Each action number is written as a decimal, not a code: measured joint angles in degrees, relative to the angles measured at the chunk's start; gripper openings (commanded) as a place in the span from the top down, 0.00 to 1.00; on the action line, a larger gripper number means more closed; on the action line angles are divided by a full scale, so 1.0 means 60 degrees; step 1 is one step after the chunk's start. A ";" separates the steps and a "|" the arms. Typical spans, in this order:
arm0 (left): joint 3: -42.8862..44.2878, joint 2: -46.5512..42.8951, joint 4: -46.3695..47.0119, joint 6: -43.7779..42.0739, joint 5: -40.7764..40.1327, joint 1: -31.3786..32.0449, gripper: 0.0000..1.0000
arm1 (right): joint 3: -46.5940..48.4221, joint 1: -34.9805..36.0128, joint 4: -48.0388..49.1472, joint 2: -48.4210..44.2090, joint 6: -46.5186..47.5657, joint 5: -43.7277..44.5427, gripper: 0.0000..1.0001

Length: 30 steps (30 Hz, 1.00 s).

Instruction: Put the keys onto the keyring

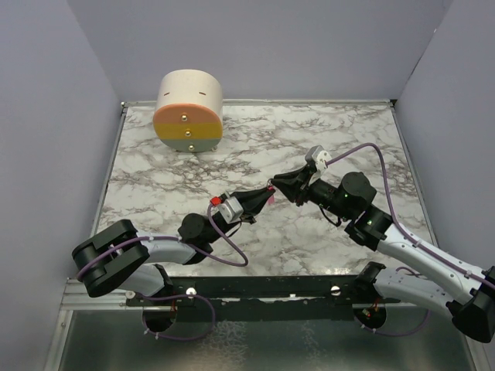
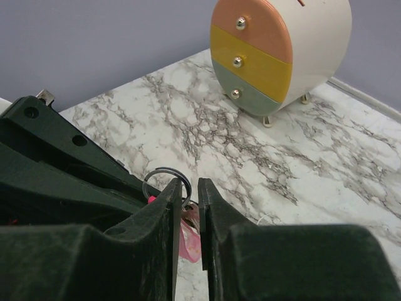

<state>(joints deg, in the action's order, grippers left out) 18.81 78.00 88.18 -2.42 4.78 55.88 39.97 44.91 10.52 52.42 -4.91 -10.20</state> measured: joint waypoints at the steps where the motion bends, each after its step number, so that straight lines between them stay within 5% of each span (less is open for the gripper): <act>1: 0.0000 0.0000 0.0000 0.0000 0.0000 0.0000 1.00 | -0.0004 0.0000 0.0011 0.0004 -0.0007 -0.0011 0.87; 7: 0.0000 0.0000 0.0000 0.0011 0.0018 -0.0007 1.00 | -0.0051 0.0000 0.0044 0.0007 -0.0106 -0.0080 0.98; 20: 0.0000 0.0000 0.0000 0.0084 0.0018 -0.0047 1.00 | -0.0295 0.0000 0.0339 -0.0091 -0.0149 -0.0087 0.99; 30: 0.0000 0.0000 0.0000 0.0270 -0.0204 -0.0047 0.65 | -0.0481 0.0000 0.0412 -0.0313 -0.0135 0.0029 0.99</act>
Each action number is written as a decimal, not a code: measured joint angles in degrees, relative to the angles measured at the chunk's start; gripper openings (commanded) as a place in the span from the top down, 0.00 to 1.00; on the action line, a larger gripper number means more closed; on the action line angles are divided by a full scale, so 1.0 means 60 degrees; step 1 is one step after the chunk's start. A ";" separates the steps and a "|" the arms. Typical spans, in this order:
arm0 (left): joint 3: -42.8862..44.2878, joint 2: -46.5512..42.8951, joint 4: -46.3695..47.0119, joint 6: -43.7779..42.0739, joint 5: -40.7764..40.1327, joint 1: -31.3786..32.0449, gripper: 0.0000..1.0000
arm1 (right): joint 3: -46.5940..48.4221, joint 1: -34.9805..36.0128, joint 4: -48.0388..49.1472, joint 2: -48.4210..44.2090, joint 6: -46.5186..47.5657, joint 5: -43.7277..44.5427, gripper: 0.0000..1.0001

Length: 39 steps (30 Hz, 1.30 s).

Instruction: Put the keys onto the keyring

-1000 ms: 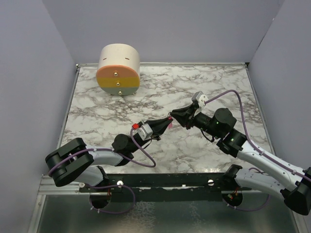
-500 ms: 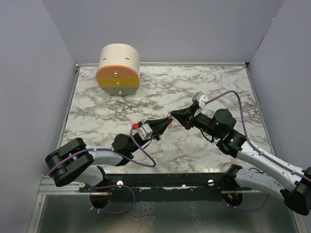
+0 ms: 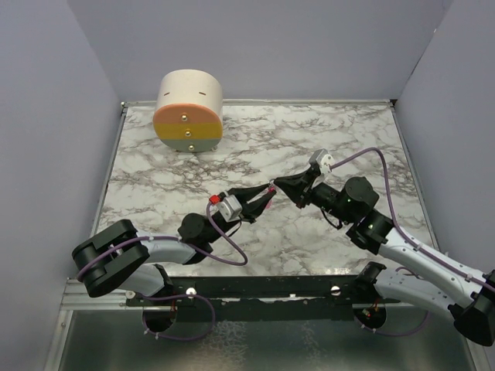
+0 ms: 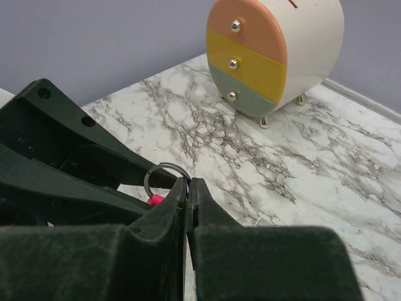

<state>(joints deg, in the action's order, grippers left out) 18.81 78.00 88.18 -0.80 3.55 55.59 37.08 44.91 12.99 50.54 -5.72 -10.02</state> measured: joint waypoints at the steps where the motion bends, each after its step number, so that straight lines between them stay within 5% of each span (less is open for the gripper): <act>1: 0.0000 0.0000 0.0000 0.0000 -0.0033 0.0000 0.62 | -0.0025 0.0000 0.0011 -0.0022 0.0000 0.0022 0.99; 17: 0.0004 0.0146 0.0000 0.0087 -0.0419 -0.0007 0.45 | -0.0164 0.0000 0.0091 -0.0499 0.0299 0.0528 0.99; 39: 0.0991 0.1537 0.0000 0.0856 -0.0197 -0.0131 0.49 | -0.0160 0.0000 -0.0521 -0.0346 0.0951 0.1621 0.99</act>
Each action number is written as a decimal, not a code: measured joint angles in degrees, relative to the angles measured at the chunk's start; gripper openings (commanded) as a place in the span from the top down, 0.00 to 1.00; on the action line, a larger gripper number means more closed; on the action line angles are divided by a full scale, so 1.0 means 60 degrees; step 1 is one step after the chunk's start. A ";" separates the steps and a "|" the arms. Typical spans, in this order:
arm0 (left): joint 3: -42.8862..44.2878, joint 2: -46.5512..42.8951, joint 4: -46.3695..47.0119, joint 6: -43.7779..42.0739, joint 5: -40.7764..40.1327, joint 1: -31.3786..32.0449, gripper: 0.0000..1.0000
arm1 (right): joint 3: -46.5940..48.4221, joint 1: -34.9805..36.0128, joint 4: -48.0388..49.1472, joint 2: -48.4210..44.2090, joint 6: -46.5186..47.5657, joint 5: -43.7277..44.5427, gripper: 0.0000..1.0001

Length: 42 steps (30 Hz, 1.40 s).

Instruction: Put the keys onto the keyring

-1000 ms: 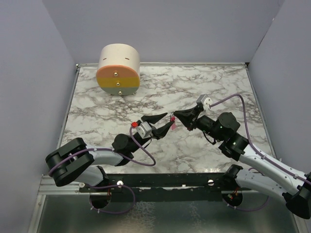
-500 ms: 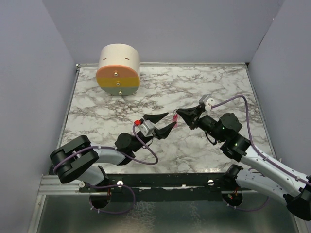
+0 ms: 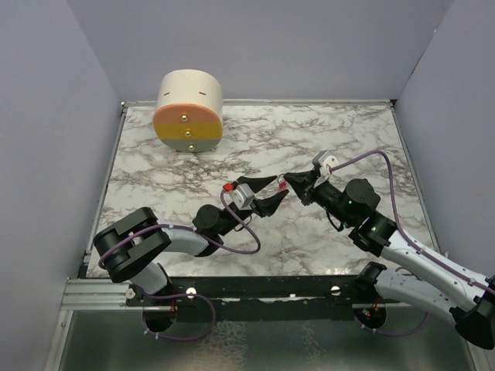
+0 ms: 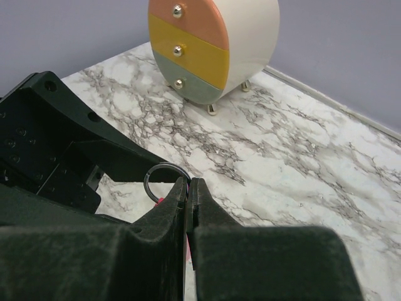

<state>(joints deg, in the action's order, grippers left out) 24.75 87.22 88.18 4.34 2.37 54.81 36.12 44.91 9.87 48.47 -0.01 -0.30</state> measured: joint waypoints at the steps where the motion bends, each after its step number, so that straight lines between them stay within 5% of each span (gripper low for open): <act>1: 0.0047 0.0051 0.0000 0.0022 0.0007 -0.0015 0.51 | 0.0000 0.0000 0.0000 0.0000 0.0029 0.0015 0.99; 9: 0.0375 0.0889 0.0000 0.0597 0.0280 -0.0463 0.77 | 0.0000 0.0000 -0.0004 0.0058 0.0153 0.0204 0.99; 13: 0.0466 0.1104 0.0000 0.0962 0.0477 -0.0703 0.82 | 0.0000 0.0000 -0.0011 0.0102 0.0226 0.0364 0.99; 39: -0.0040 0.0623 0.0000 0.1665 0.0761 -0.1133 0.88 | 0.0102 0.0000 -0.0699 0.0579 0.0532 0.2277 0.99; 42: -0.0040 0.0623 0.0000 0.1781 0.0743 -0.1217 0.67 | 0.0259 0.0000 -0.0816 0.0787 0.0608 0.2390 0.99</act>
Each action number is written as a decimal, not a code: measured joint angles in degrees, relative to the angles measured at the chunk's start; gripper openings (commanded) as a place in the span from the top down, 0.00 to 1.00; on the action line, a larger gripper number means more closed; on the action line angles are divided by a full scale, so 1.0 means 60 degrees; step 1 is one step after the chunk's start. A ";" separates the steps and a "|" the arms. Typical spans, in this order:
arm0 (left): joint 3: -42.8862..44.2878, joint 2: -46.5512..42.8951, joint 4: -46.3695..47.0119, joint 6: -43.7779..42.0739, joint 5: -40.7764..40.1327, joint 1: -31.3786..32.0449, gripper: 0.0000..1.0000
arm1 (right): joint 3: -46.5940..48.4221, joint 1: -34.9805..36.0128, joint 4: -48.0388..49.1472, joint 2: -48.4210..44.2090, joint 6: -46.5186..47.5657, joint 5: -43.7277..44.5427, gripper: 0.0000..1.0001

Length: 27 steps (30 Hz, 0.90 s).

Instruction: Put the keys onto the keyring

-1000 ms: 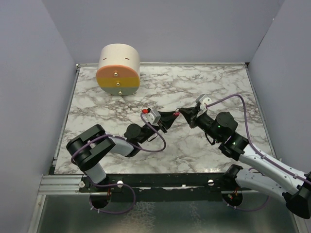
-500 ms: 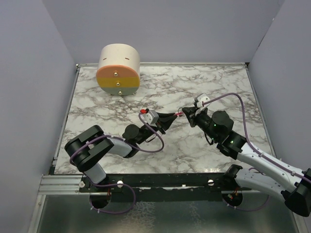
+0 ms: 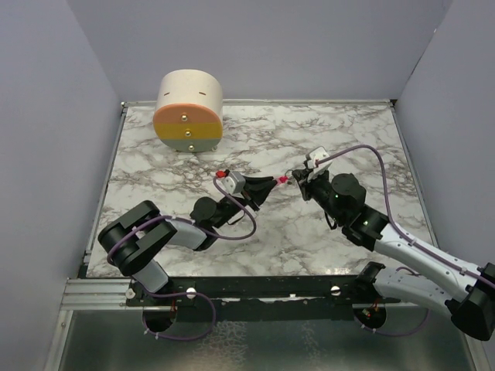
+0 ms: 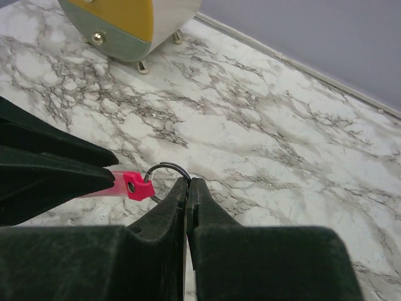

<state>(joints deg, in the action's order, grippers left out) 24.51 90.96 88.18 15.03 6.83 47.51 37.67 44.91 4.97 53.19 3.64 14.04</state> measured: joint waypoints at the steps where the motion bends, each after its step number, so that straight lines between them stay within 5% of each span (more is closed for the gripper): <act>1: 0.0000 0.0000 0.0000 0.0018 -0.0007 -0.0029 0.59 | 0.0051 0.0000 -0.0062 0.0055 0.0033 0.0047 0.99; 4: 0.0004 0.0000 0.0000 0.0171 -0.0098 -0.0153 0.48 | 0.0124 0.0000 -0.0200 0.0200 0.0160 0.0178 0.99; 8: 0.0004 -0.0131 -0.0004 0.0219 -0.0138 -0.0335 0.48 | 0.0124 0.0000 -0.0339 0.0346 0.0379 0.0302 0.99; 15: 0.0637 -0.0732 -0.0361 0.0120 0.0306 -0.0590 0.55 | 0.0248 0.0000 -0.0499 0.0608 0.1053 0.0288 0.99; 27: 0.2113 -0.0874 -0.3089 -0.0102 0.2339 -0.0739 0.60 | 0.0248 0.0000 -0.0306 0.0605 0.2058 0.0277 0.99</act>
<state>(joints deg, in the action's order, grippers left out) 37.19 85.71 69.65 14.41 20.86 43.07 39.16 44.91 3.14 56.82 15.99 15.70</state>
